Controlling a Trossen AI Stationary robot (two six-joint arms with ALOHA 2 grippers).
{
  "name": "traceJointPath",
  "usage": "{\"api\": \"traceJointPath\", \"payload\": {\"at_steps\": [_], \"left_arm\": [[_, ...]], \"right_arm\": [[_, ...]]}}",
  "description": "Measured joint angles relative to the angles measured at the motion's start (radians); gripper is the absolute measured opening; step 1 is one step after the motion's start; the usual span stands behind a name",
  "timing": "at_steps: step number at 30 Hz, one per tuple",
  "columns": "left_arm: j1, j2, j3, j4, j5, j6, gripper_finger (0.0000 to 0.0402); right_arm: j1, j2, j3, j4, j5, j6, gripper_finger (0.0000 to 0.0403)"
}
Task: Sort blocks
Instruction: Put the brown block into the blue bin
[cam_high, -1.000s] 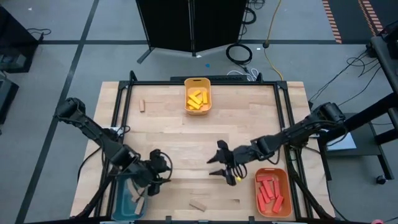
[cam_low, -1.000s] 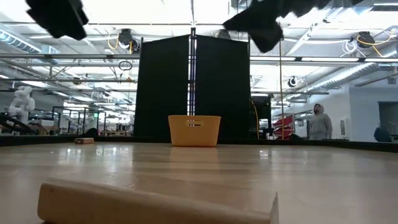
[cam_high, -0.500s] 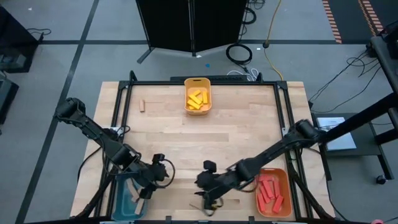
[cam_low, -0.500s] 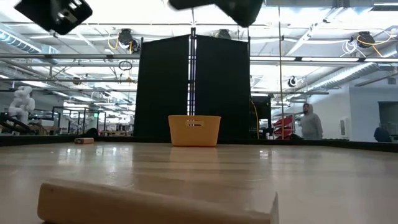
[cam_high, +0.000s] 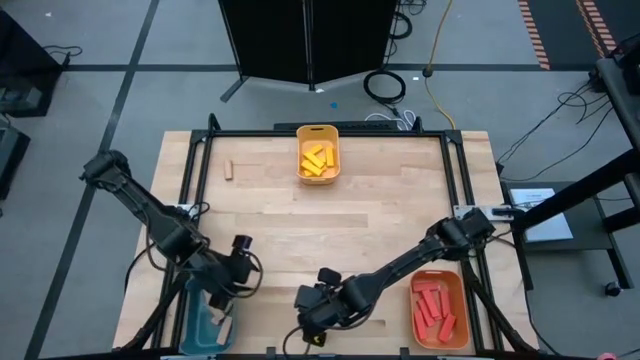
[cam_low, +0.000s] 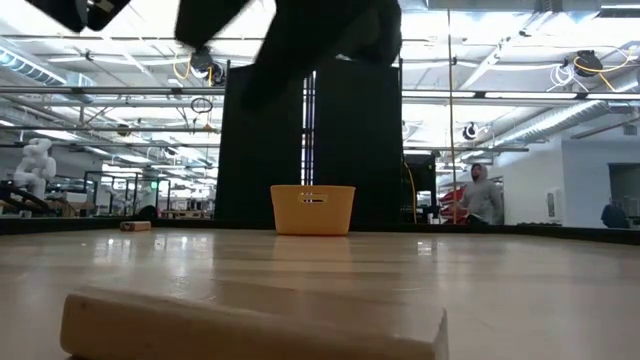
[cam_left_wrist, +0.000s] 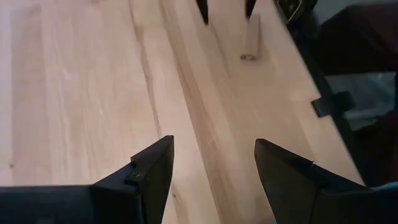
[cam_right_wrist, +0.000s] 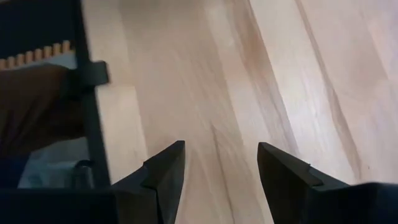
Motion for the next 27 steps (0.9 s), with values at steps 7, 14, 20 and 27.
{"api": "traceJointPath", "payload": {"at_steps": [7,14,20,27], "left_arm": [[-0.002,-0.097,0.0,-0.021,-0.022,0.013,0.0219],[-0.002,-0.159,0.0,-0.059,-0.061,0.049,0.0219],[-0.002,-0.171,0.0,-0.097,-0.089,0.051,0.0219],[-0.002,-0.171,0.0,-0.095,-0.095,0.051,0.0219]], "right_arm": [[0.008,0.118,0.067,-0.066,-0.005,0.07,0.0171],[0.031,0.138,0.067,-0.054,0.044,0.134,0.0171],[0.063,0.138,0.067,-0.032,0.08,0.155,0.0171],[0.088,0.146,0.068,0.036,0.106,0.152,0.0171]]}}
